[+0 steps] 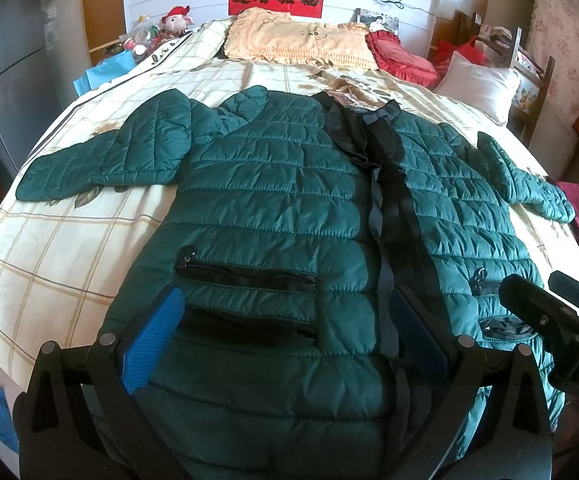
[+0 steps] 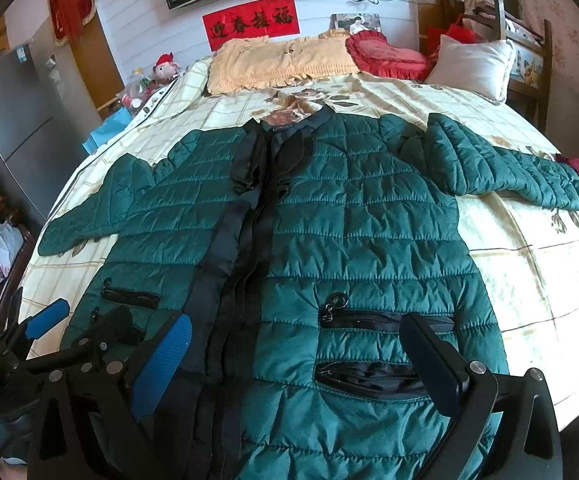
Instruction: Fold large clothes
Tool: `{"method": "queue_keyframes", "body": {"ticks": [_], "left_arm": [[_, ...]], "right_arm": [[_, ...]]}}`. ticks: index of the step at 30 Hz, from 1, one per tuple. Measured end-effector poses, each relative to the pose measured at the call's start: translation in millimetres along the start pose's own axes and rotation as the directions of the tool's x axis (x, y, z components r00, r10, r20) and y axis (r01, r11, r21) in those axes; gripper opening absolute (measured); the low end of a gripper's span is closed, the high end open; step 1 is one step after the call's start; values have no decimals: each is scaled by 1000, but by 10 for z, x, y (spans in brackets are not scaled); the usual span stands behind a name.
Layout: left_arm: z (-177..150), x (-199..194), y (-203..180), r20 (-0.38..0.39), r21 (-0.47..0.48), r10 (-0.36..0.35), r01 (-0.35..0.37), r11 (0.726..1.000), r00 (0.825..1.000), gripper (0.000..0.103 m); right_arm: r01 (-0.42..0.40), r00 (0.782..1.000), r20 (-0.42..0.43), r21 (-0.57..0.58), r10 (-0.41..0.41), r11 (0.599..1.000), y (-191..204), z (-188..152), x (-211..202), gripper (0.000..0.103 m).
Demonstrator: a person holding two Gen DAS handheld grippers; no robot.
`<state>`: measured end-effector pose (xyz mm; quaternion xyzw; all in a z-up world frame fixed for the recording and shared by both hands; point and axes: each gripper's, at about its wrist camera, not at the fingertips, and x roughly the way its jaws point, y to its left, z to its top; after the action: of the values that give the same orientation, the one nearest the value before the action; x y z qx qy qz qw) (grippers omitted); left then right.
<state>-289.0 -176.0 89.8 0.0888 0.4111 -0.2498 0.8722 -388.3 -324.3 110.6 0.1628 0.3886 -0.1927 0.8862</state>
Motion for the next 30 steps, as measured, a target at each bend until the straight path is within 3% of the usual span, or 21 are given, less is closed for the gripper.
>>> {"method": "queue_keyframes", "body": {"ticks": [15,21,30], "left_arm": [[10,11,0,3,2,0,0,1000,1000,102],[106,79,45,0,-2,9,-9,1000,1000,102],[270,165,138,-2,-21,20,-20,1000,1000,102]], "right_arm": [[-9,999,36,-16,9,1000,9,22,90,103],[29,997,67,-67,-24,997,13,99,157,103],[12,998,55,-59,-9,998,73,277,228,103]]}}
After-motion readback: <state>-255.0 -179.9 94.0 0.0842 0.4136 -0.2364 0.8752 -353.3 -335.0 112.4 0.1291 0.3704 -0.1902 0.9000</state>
